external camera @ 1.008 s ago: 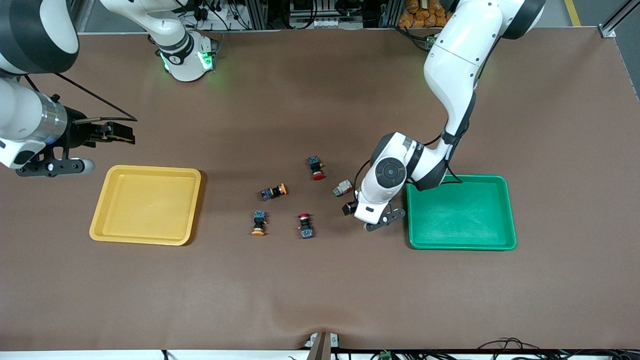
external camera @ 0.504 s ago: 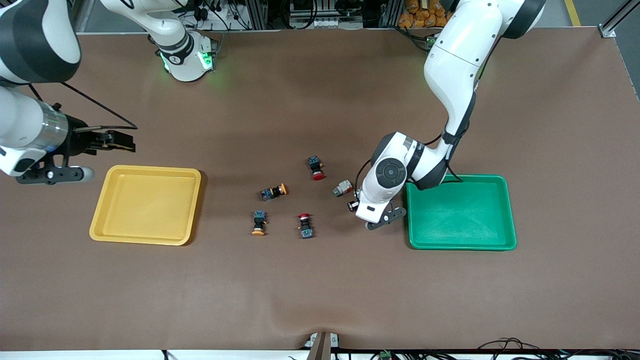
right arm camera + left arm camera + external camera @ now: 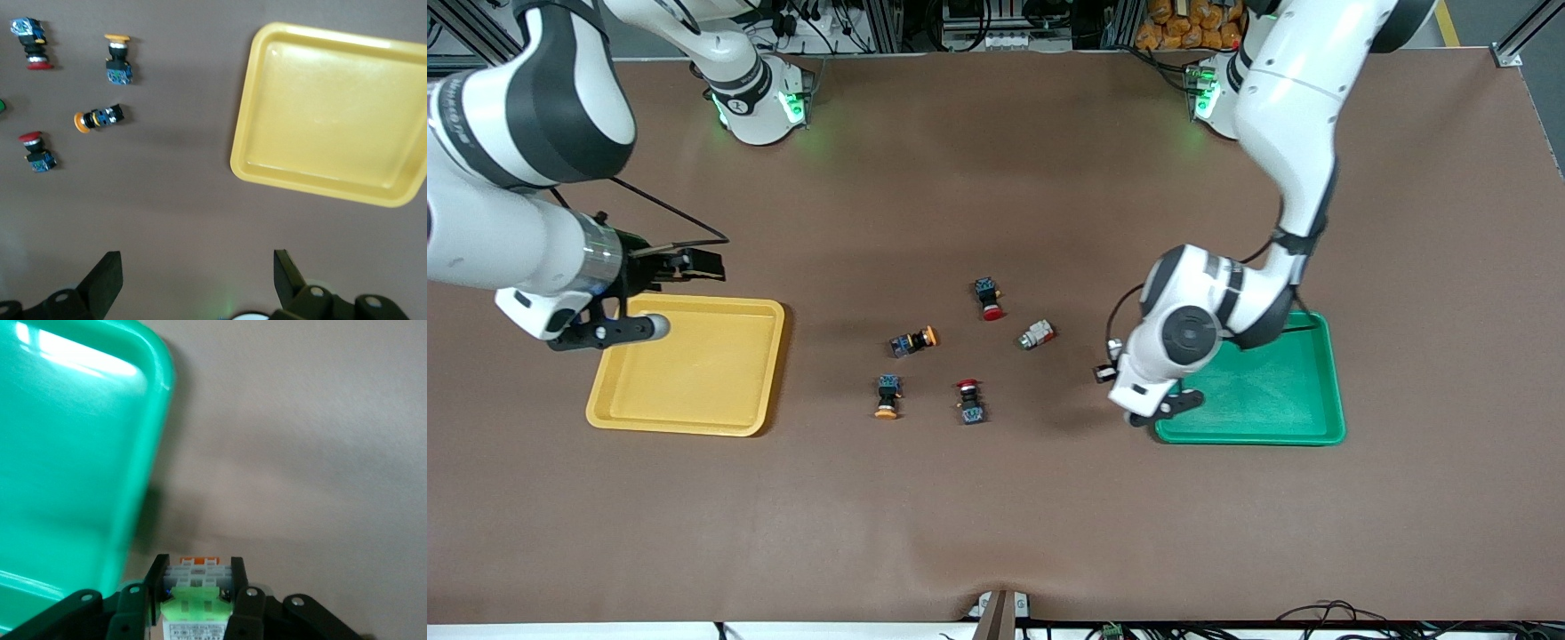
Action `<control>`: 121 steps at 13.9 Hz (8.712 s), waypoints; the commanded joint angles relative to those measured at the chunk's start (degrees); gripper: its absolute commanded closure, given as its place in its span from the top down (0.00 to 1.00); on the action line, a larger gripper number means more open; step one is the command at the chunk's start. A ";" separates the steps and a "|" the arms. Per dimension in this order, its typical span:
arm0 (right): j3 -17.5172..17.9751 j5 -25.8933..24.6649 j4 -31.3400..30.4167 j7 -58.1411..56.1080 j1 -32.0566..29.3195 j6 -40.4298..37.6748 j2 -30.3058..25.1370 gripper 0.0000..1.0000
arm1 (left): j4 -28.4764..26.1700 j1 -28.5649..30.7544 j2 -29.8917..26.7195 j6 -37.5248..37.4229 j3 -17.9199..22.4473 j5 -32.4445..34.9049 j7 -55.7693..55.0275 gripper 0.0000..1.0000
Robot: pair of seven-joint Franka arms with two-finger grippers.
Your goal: Place green and yellow buttons in trays
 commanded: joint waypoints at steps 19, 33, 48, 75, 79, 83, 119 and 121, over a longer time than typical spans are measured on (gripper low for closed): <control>-0.04 2.99 -2.91 36.53 13.08 25.84 21.66 1.00 | -2.09 7.86 0.62 -3.61 -0.17 5.28 11.82 1.00; -0.13 5.45 -12.32 64.52 20.29 42.72 22.45 1.00 | -1.48 6.72 -2.90 -4.23 -3.68 4.84 4.29 1.00; -0.65 4.83 -10.67 61.40 20.04 42.33 20.87 0.19 | -1.21 3.03 -3.78 -5.02 -5.80 4.84 -2.77 1.00; -0.22 2.90 -8.54 -24.68 -19.18 14.43 14.28 1.00 | -1.74 -9.89 4.39 8.68 -9.14 11.96 -0.31 1.00; -0.13 3.25 -3.64 -23.54 -10.05 15.13 16.64 1.00 | -1.74 -9.63 5.19 9.48 -9.22 17.06 -0.13 1.00; -0.13 7.97 -1.07 -18.55 -5.38 18.37 20.07 1.00 | -1.21 -9.72 5.45 9.92 -9.22 17.06 0.92 0.86; -1.80 5.10 -1.33 -11.71 -8.68 20.77 18.50 0.18 | -1.92 23.77 0.97 -3.70 -10.81 17.41 34.24 1.00; -1.80 5.01 -1.42 -22.26 -15.01 19.09 19.11 0.22 | -1.65 24.12 -0.17 -4.31 -10.89 17.32 34.23 1.00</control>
